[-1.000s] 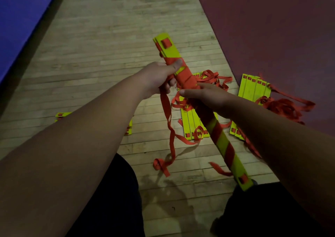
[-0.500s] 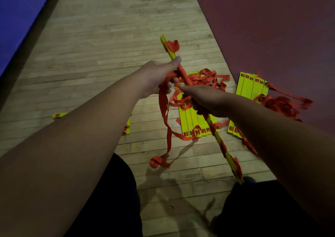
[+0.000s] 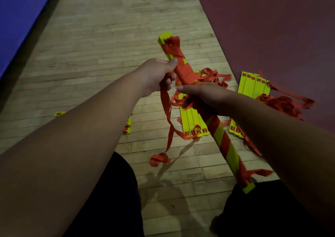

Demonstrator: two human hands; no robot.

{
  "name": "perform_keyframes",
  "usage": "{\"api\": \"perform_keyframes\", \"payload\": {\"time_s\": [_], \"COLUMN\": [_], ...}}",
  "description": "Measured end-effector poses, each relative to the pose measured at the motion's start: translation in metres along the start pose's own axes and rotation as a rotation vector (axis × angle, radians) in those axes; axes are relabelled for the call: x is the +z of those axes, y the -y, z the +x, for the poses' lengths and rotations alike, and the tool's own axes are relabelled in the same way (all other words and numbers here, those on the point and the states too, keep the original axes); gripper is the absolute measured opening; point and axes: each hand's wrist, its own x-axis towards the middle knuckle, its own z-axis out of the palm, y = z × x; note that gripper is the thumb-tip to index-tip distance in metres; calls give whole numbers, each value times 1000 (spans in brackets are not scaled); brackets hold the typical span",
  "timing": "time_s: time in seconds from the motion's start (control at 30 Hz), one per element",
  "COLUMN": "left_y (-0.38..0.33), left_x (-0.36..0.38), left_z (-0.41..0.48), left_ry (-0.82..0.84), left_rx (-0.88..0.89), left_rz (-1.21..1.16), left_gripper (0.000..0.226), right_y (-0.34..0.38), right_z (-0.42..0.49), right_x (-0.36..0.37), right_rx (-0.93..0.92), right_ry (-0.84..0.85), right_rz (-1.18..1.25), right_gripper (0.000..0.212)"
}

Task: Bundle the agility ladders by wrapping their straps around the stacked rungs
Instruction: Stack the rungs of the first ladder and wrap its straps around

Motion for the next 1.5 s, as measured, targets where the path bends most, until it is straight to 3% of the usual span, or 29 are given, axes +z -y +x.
{"api": "perform_keyframes", "payload": {"time_s": [0.17, 0.33, 0.43, 0.57, 0.67, 0.87, 1.0, 1.1, 1.23, 1.37, 1.5], "left_y": [0, 2, -1, -2, 1, 6, 5, 4, 5, 4, -5], "left_x": [7, 9, 12, 13, 8, -2, -4, -1, 4, 6, 8], "left_z": [1, 1, -2, -3, 0, 6, 7, 5, 4, 3, -4], "left_ry": [-54, -116, -60, -17, -18, -24, 29, 18, -79, -99, -40], "left_rx": [7, -54, -103, -142, -109, -65, -31, 24, 59, -15, -94], "left_rz": [84, 201, 224, 199, 185, 157, 82, 159, 314, 355, 278], "left_gripper": [30, 36, 25, 21, 21, 19, 19, 22, 28, 31, 23], "right_y": [-1, -15, -13, -9, -8, -9, -1, 1, -5, -11, -12], "right_z": [-4, 8, 7, 10, 11, 7, -4, -9, -4, 3, 7], "right_x": [4, 6, 9, 14, 15, 3, -1, 1, 4, 10, 17], "right_rx": [62, 102, 136, 140, 121, 56, 11, -17, 24, 28, 71], "right_ry": [51, -76, -34, 14, -9, -65, 33, 56, -63, -124, -61], "right_rz": [181, -63, -186, -188, -160, -86, 8, 80, 28, -123, -149], "right_gripper": [32, 23, 30, 53, 32, 37, 29, 9, 5, 19, 102]}}
